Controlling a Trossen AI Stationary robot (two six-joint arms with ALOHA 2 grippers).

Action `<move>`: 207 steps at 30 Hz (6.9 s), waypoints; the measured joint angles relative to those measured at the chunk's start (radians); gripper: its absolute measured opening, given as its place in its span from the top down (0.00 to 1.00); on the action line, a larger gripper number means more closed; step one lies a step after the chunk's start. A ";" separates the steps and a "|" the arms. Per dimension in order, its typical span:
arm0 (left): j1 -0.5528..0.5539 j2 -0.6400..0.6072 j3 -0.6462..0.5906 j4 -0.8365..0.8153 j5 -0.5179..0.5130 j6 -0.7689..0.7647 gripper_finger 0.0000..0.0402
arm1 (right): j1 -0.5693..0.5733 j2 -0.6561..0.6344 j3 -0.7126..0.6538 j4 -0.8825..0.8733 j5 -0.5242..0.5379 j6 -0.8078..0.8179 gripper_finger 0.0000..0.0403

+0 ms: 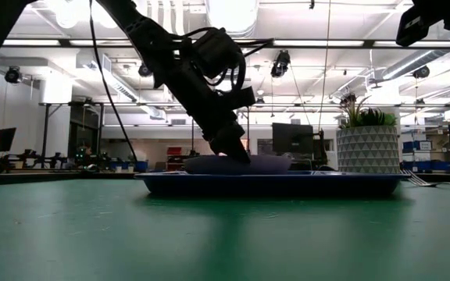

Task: Pick and place plate/cup/fork/spoon on tray
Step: Put the white plate on the blue serving tray to the top of the green spoon, then put the orange fork on the blue serving tray to the top of the green spoon

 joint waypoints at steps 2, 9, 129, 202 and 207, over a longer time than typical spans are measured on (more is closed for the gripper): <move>0.000 0.000 0.000 0.000 0.000 -0.021 0.91 | 0.000 0.000 0.000 0.000 0.000 0.000 0.98; 0.006 0.000 -0.002 -0.001 0.002 -0.076 0.91 | 0.000 0.000 0.000 0.000 0.000 0.000 0.98; -0.297 -0.806 -0.530 0.247 -0.151 0.233 0.91 | -0.352 0.858 0.533 -1.248 0.140 1.090 0.45; -0.295 -0.806 -0.526 0.270 -0.221 0.451 0.91 | -0.384 1.151 0.426 -1.017 0.024 1.076 0.97; -0.295 -0.806 -0.526 0.260 -0.222 0.450 0.91 | -0.384 1.132 0.506 -1.090 0.040 1.062 0.98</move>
